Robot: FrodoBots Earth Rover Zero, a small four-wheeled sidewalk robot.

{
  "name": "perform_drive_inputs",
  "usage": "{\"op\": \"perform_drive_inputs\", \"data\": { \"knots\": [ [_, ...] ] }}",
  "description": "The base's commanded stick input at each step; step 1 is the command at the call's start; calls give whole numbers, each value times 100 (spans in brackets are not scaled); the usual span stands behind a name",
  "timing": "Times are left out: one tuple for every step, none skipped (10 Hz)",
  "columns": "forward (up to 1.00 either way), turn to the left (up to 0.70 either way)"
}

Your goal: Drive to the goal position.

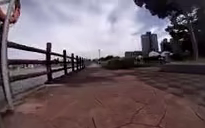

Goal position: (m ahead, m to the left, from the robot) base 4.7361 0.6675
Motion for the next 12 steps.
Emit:
{"op": "perform_drive_inputs", "data": {
  "knots": [
    [70, 11],
    [70, 11],
    [70, 11],
    [70, 11],
    [70, 11],
    [70, 11],
    [70, 11],
    [70, 11],
    [70, -10],
    [70, -24],
    [70, -24],
    [70, 3]
  ]
}}
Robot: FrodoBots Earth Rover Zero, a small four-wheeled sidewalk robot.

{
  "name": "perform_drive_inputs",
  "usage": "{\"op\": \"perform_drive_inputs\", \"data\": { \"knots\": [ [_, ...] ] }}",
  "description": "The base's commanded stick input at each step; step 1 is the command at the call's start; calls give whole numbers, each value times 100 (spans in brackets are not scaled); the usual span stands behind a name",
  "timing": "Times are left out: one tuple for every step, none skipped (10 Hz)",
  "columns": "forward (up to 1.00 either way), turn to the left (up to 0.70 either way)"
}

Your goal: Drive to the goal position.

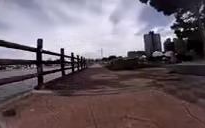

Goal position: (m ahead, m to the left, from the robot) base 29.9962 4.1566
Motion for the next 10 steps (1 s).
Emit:
{"op": "perform_drive_inputs", "data": {
  "knots": [
    [70, 11],
    [70, 11],
    [70, 11],
    [70, 11],
    [70, 11],
    [70, 11],
    [70, 11],
    [70, 11],
    [70, 11],
    [70, 11]
  ]
}}
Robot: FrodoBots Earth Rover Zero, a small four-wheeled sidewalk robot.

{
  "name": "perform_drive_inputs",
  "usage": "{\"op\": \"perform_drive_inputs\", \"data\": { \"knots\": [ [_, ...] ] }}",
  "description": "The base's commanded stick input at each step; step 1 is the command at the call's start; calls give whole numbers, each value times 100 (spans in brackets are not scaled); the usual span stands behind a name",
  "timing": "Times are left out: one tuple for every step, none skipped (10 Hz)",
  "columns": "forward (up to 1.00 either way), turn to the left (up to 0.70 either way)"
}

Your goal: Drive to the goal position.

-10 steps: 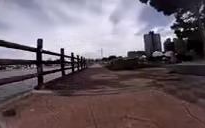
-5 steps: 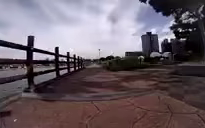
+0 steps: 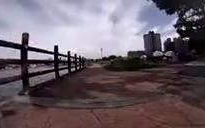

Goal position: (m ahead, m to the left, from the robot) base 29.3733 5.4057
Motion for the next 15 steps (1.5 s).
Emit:
{"op": "perform_drive_inputs", "data": {
  "knots": [
    [70, 11],
    [70, 11],
    [70, 11],
    [70, 11],
    [70, 11],
    [70, 11],
    [70, 11],
    [70, 11],
    [70, 11],
    [70, 11],
    [70, 11],
    [70, 11],
    [70, 11],
    [70, 12],
    [70, 14]
  ]
}}
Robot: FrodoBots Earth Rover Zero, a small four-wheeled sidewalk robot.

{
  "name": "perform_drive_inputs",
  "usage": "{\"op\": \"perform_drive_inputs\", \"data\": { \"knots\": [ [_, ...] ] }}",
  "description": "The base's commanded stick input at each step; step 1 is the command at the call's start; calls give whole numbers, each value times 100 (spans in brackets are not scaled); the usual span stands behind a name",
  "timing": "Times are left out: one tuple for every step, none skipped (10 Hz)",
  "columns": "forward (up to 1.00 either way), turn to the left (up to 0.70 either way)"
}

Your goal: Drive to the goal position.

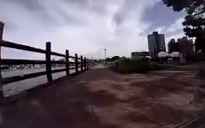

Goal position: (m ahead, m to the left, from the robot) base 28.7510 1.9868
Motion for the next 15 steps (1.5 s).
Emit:
{"op": "perform_drive_inputs", "data": {
  "knots": [
    [70, 16],
    [70, 16],
    [70, 13],
    [70, 11],
    [70, 11],
    [70, 11],
    [70, 11],
    [70, 11],
    [70, 11],
    [70, 11],
    [70, 11],
    [70, 11],
    [70, 11],
    [70, 8],
    [70, -19]
  ]
}}
